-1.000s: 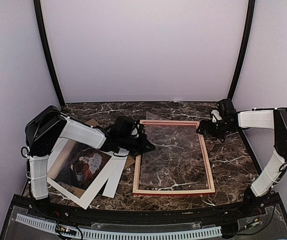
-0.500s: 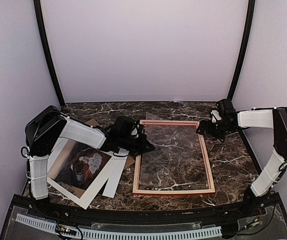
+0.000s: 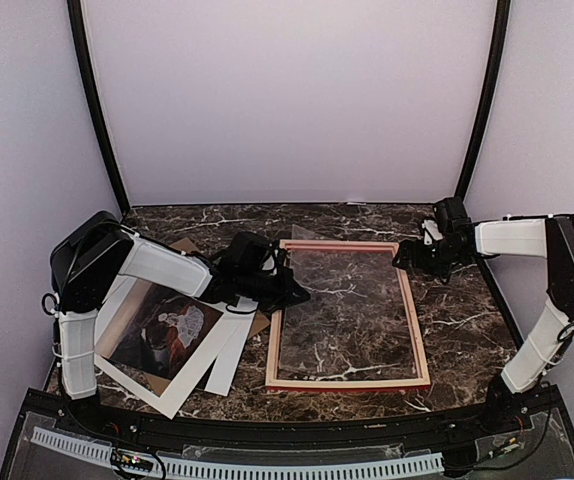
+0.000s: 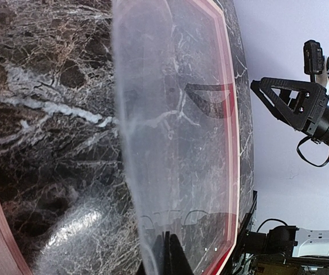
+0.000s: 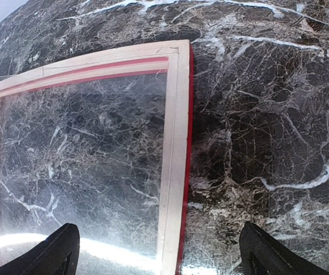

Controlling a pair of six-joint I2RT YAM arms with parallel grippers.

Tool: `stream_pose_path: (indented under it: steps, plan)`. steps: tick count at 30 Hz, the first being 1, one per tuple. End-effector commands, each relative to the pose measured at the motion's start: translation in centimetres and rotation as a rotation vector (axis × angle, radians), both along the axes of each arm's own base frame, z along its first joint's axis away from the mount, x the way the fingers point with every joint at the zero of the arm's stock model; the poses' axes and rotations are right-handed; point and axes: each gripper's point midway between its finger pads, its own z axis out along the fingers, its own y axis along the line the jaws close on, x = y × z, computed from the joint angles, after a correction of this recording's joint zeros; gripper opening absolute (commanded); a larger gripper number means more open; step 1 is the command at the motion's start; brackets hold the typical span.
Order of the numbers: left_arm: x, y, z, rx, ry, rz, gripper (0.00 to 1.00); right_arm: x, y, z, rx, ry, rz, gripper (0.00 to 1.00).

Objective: Put the photo into the frame
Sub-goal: Place the glass panel in the frame body.

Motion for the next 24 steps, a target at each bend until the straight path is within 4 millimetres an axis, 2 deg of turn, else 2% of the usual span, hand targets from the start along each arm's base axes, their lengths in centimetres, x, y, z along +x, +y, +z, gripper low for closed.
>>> stream_pose_path:
  steps: [1, 24]
  plan:
    - [0.17, 0.06, 1.29, -0.006, -0.023, -0.008, 0.0, 0.77, 0.28, 0.63, -0.011, -0.025, 0.011, 0.99]
    - [-0.02, 0.42, 1.15, 0.0, -0.021, -0.001, 0.0, 0.73, 0.34, 0.71, -0.009, -0.025, 0.013, 0.99]
